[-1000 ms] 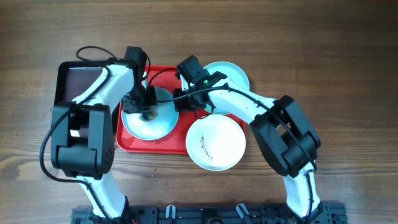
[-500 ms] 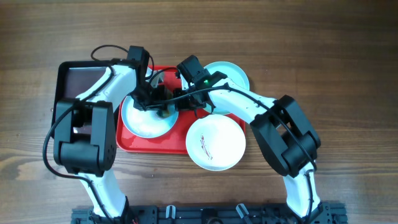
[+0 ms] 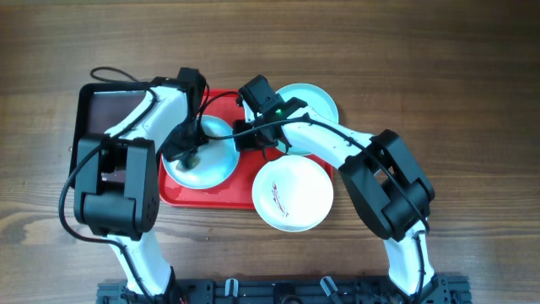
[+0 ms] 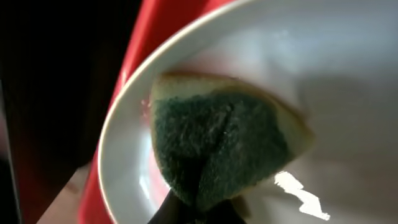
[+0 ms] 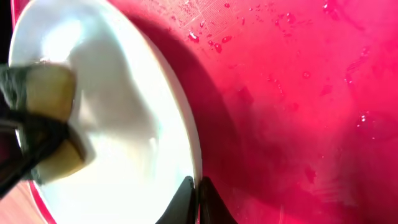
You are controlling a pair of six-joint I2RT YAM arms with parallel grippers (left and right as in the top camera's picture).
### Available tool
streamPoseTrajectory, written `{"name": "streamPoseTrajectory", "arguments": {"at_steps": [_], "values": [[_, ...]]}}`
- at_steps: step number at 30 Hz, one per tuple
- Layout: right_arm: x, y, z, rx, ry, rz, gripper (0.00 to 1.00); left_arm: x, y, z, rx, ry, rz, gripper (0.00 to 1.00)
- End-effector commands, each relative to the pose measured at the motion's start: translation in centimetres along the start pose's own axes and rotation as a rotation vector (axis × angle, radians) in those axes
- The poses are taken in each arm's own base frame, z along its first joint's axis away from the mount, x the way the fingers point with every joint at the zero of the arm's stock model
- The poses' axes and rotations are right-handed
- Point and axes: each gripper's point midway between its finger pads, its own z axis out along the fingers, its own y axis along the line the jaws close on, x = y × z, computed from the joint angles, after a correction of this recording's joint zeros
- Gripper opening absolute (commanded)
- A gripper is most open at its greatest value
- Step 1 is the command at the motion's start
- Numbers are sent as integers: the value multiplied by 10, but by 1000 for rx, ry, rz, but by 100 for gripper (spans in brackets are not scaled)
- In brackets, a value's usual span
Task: Clean dirty plates on tray and stack at the side
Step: 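Scrub the plate surface with the sponge in the left gripper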
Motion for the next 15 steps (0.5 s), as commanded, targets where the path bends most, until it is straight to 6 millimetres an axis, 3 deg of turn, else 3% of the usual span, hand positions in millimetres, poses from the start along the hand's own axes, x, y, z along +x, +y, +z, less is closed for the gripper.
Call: {"name": "streamPoseTrajectory", "arguments": {"at_steps": [1,4,7,12,15], "values": [[0,-2,6,-1,15,-8,5,34,-19,14,133,181,164,4],[0,-2,6,-1,15,-8,4,51,-53,2,359,257,288,4],[1,-2,6,-1,15,-7,4,47,-81,-9,527,236,330,4],[2,-3,6,2,20,-5,4,21,-97,-10,565,127,284,4],[2,-3,6,2,20,-6,4,-2,-88,-2,467,44,174,4]]}}
